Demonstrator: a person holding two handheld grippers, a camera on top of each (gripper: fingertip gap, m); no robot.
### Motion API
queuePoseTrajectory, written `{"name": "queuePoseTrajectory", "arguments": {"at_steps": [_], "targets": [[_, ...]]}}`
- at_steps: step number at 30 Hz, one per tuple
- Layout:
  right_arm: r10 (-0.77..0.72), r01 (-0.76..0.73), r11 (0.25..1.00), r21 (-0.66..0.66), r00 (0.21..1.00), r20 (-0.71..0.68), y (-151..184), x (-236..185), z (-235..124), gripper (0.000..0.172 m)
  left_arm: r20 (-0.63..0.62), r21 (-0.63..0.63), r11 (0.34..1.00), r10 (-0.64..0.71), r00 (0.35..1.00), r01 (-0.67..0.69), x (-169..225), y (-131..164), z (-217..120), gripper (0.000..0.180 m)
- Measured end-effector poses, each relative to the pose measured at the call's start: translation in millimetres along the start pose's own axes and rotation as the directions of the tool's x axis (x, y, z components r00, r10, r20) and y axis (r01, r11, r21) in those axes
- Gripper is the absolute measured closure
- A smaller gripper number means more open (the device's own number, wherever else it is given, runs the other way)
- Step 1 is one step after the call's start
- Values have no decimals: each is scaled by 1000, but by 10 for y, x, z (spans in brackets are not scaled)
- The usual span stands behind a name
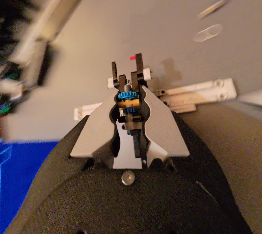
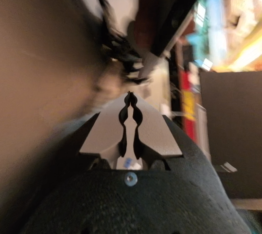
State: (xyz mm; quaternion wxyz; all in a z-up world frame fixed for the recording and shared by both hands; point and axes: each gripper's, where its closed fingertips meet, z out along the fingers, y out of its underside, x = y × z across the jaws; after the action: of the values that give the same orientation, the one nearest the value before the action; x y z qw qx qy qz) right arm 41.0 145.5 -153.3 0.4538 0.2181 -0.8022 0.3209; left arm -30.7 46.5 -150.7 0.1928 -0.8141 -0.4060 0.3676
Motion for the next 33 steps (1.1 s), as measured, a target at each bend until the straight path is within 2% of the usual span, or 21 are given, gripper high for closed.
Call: {"name": "queuePoseTrajectory", "arguments": {"at_steps": [1, 2, 3, 5, 7, 10, 12, 14, 16, 18, 24, 28, 30, 33], "targets": [[51, -52, 998, 45, 998, 28, -82, -123, -59, 172, -84, -50, 989, -144, 986, 140, -117, 144, 14, 155], [59, -60, 998, 12, 998, 20, -37, -150, -113, 172, -277, -44, 948, -314, 908, 314, -50, 95, -66, 156], [110, -110, 994, -14, 994, 17, 61, -107, -155, 172, -276, -14, 953, -296, 915, 304, -97, 88, -115, 155], [349, -348, 937, -18, 937, 28, 250, 49, -154, 172, -212, -18, 975, -220, 952, 221, -72, 103, -106, 155], [598, -601, 798, 34, 798, 68, 314, 261, -124, 172, -243, 36, 969, -231, 942, 246, 16, 4, -85, 155], [831, -859, 508, 67, 509, 225, 271, 471, -50, 172, -287, 98, 968, -196, 938, 232, 142, -111, -121, 155], [884, -945, 327, 24, 315, 346, 177, 493, 6, 140, -290, 147, 970, -146, 946, 195, 197, -175, -181, 155], [868, -982, 188, -11, 160, 469, 38, 503, 13, 135, -287, 225, 960, -100, 953, 169, 223, -261, -280, 155], [852, -995, 102, -19, 78, 518, -12, 523, 27, 130, -293, 313, 934, -79, 953, 174, 237, -361, -400, 155], [841, -996, 93, -19, 68, 536, -24, 539, 37, 128, -297, 375, 909, -69, 952, 183, 238, -426, -496, 155], [835, -996, 49, 77, 83, 544, -31, 718, 6, 125, -214, 393, 916, 3, 977, 84, 216, -413, -468, 155], [850, -988, 98, 120, 146, 506, -13, 714, 11, 126, -232, 399, 916, 53, 971, 46, 321, -421, -453, 155], [847, -985, 116, 130, 166, 505, -15, 718, -5, 126, -270, 405, 914, 97, 958, 22, 413, -414, -468, 155], [805, -971, 156, 184, 233, 545, -11, 789, -136, 121, -394, 419, 908, 196, 898, -14, 604, -361, -554, 155]]}}
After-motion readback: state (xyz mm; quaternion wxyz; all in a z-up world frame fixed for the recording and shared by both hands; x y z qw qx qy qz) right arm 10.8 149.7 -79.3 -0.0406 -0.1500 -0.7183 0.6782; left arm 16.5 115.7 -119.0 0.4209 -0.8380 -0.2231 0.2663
